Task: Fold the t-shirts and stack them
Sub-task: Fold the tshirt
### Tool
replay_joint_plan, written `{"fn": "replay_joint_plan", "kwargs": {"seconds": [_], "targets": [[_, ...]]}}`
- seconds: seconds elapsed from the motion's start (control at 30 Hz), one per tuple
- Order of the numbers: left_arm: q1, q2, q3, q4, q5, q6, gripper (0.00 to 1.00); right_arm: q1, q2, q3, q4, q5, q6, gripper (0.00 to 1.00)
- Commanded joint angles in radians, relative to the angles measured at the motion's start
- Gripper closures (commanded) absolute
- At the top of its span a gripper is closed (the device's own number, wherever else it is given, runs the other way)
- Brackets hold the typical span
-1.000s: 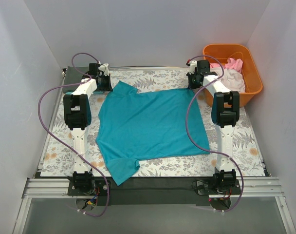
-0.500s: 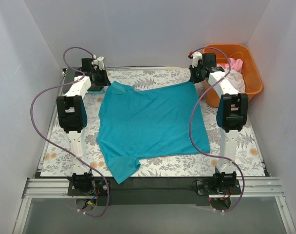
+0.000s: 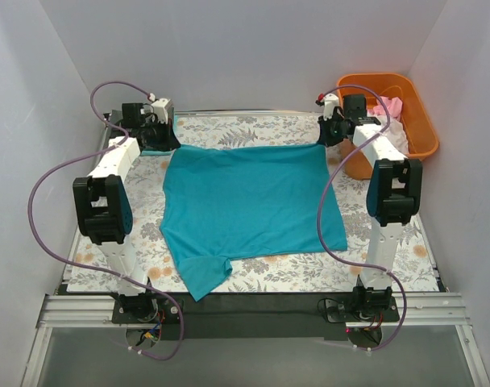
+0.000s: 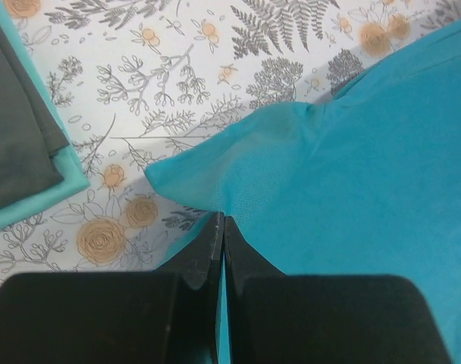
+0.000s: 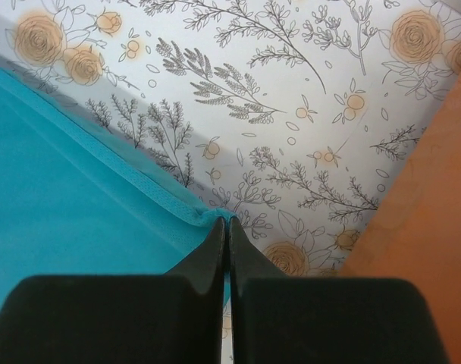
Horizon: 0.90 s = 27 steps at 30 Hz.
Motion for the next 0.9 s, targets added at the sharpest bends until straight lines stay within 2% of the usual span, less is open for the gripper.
{"fn": "replay_joint_plan", "kwargs": {"seconds": [0.0, 0.37, 0.63, 0.87], "targets": [[0.003, -0.106, -0.101, 0.028, 0.038, 0.059, 1.00, -0.034, -0.085, -0.036, 0.003, -0.030, -0.041, 0.99], [0.004, -0.256, -0.298, 0.043, 0.046, 0.102, 1.00, -0.057, -0.173, -0.164, -0.035, -0.152, -0.133, 0.99], [0.004, -0.301, -0.375, 0.028, 0.049, 0.141, 1.00, -0.056, -0.179, -0.220, -0.083, -0.162, -0.228, 0.99], [0.004, -0.344, -0.430, 0.014, 0.055, 0.170, 1.00, -0.056, -0.246, -0.311, -0.084, -0.134, -0.358, 0.99]]}}
